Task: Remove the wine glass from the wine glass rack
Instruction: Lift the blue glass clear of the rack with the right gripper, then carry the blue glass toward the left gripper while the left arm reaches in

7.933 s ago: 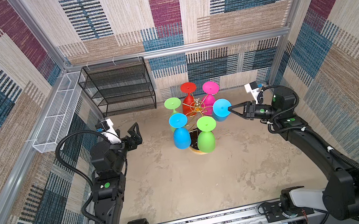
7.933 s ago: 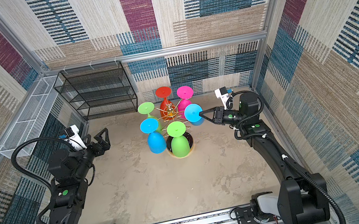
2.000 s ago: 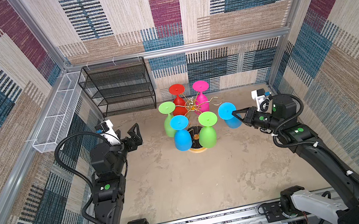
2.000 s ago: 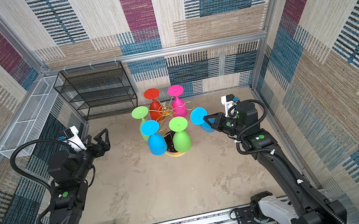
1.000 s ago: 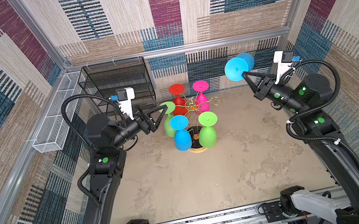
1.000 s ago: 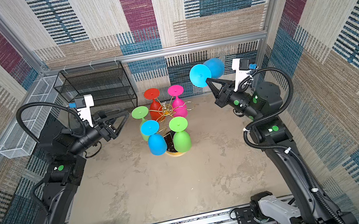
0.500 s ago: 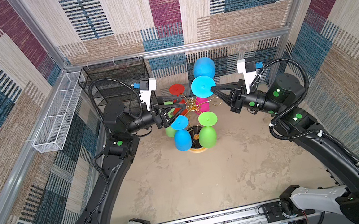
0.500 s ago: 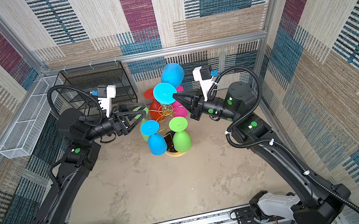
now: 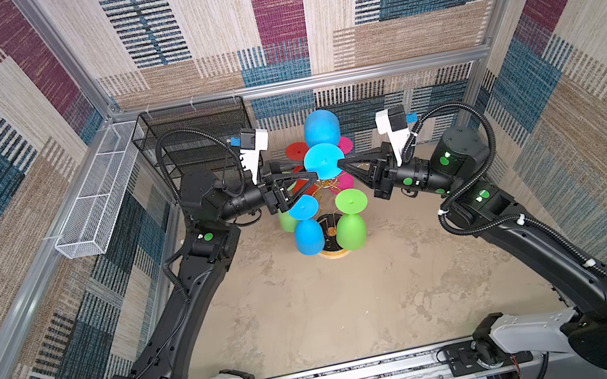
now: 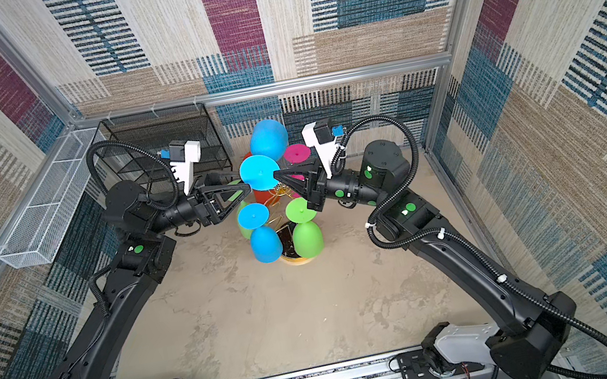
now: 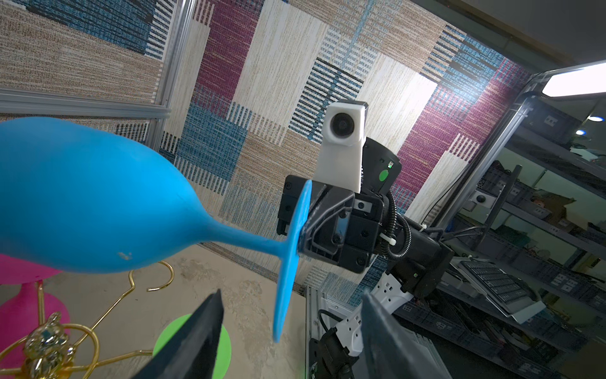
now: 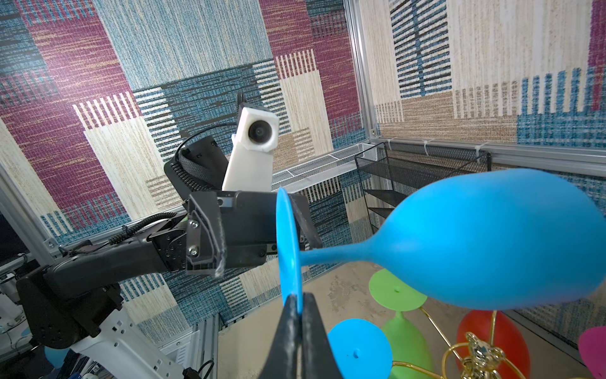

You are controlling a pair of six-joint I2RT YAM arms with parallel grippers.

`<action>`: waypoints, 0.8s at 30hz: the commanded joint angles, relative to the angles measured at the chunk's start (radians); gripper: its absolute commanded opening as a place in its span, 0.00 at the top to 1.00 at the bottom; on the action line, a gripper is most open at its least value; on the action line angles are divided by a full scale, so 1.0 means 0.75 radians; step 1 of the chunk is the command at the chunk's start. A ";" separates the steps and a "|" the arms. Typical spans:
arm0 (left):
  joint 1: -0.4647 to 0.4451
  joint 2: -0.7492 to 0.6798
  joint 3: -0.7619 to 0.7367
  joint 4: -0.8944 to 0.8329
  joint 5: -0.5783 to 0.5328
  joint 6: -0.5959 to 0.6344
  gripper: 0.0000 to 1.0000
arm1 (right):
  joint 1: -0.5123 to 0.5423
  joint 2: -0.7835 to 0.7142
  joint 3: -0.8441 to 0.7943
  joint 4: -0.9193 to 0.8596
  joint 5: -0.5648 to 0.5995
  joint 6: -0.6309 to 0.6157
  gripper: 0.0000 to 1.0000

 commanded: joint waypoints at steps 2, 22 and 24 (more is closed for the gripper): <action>-0.001 0.017 -0.003 0.137 0.023 -0.079 0.45 | 0.011 0.014 0.005 0.072 -0.027 0.028 1.00; -0.001 0.067 -0.001 0.272 0.059 -0.224 0.99 | 0.026 0.071 0.013 0.087 -0.026 0.057 1.00; -0.001 0.064 -0.001 0.270 0.047 -0.228 1.00 | 0.028 0.073 0.013 0.085 -0.021 0.054 1.00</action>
